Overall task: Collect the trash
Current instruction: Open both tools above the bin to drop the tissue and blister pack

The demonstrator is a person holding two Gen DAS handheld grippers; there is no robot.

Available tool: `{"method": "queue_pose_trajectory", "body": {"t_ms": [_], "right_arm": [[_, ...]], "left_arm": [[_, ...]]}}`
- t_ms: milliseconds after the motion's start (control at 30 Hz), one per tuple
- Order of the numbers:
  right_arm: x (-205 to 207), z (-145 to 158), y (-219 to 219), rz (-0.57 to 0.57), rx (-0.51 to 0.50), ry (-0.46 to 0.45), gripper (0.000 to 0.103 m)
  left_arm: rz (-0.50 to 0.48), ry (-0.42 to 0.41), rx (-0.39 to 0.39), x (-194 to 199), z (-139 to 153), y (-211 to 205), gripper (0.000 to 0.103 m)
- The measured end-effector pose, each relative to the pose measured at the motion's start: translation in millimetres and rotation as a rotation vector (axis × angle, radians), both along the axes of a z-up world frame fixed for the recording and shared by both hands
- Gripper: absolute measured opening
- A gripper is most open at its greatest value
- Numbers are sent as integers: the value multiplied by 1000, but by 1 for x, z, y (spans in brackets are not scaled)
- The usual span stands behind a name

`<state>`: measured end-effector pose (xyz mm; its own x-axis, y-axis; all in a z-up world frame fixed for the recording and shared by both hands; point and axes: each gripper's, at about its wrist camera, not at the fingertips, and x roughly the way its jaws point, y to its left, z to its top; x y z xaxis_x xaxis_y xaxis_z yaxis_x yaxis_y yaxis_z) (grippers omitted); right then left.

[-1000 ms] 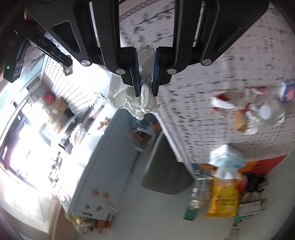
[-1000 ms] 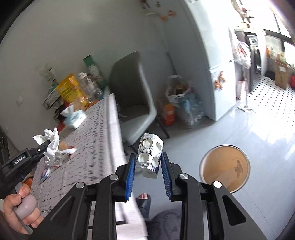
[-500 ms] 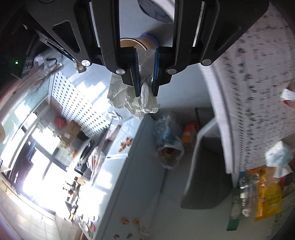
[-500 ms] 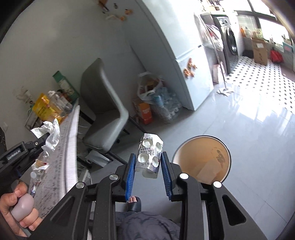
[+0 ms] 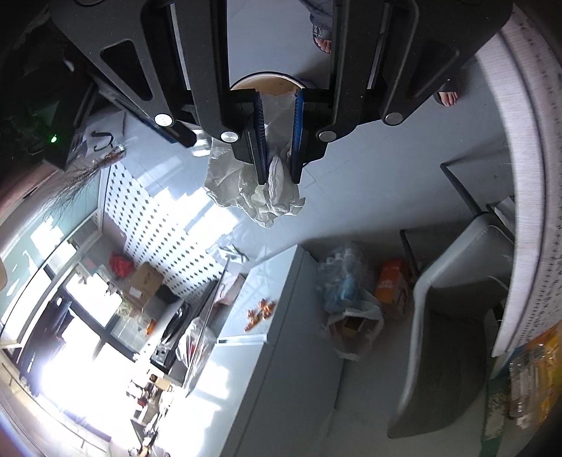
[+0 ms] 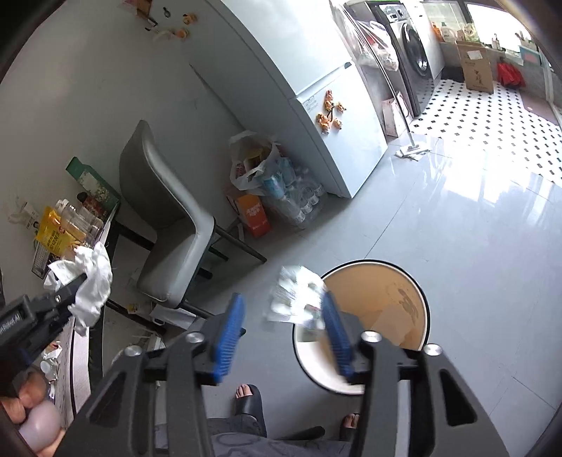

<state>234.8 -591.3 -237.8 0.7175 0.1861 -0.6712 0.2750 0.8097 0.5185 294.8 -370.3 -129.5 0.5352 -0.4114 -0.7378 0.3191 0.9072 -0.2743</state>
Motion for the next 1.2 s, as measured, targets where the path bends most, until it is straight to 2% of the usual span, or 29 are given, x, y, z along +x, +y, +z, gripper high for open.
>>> {"method": "queue_pose_trajectory", "body": {"t_ms": [167, 500, 533, 567, 633, 667, 767, 833, 933, 967, 1067, 1200], "right_arm": [[-16, 3, -31, -75, 3, -11, 61], [-75, 4, -69, -197, -1, 2, 62], [-78, 4, -71, -202, 1, 2, 62], [-81, 4, -71, -205, 4, 0, 62], [-84, 4, -71, -205, 5, -1, 62], [-86, 4, -71, -204, 5, 1, 62], [-86, 5, -68, -198, 5, 10, 62], [-89, 8, -63, -192, 7, 8, 63], [-91, 14, -55, -188, 7, -1, 71], [-92, 17, -51, -185, 6, -5, 76], [-92, 26, -37, -169, 2, -15, 80], [-93, 44, -11, -146, -14, -32, 92]], "left_arm": [[-31, 35, 8, 11, -15, -30, 14], [-120, 103, 15, 22, -43, -90, 15], [-123, 104, 14, 23, -44, -92, 22], [-130, 114, 6, 24, -45, -94, 43], [-129, 123, -21, 25, -44, -93, 71], [-123, 118, -34, 24, -42, -91, 76], [-101, 94, -29, 21, -31, -81, 87], [-87, 72, -32, 17, -22, -70, 90], [-70, 56, -59, 10, -7, -48, 96], [-63, 50, -67, 7, -2, -41, 97], [-38, 32, -84, 0, 12, -18, 97], [11, 0, -116, -12, 34, 24, 97]]}}
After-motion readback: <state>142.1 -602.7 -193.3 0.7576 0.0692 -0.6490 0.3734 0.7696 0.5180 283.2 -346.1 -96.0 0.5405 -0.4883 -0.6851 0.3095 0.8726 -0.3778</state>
